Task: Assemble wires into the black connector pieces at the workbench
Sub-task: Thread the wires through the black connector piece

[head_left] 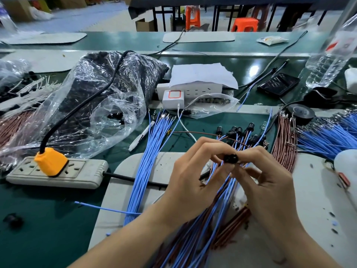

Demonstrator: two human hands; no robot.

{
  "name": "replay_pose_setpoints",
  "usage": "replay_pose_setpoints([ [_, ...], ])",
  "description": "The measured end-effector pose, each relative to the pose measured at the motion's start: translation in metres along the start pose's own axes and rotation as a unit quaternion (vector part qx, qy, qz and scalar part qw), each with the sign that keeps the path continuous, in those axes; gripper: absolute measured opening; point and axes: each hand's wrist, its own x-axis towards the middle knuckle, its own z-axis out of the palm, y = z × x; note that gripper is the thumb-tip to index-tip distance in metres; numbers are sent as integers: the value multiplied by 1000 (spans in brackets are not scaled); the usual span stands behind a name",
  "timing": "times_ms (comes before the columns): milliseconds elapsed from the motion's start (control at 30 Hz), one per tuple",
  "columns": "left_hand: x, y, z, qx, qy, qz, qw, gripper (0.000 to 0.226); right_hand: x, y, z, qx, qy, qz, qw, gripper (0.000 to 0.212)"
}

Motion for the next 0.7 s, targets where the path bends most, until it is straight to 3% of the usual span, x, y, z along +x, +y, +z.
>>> replay_pose_setpoints([
  [600,-2,3,2,-102,20,-88,991,10,1,7,-1,-50,-17,10,999,4],
  [700,-2,3,2,-107,12,-89,990,9,1,7,1,-52,-11,8,999,12],
])
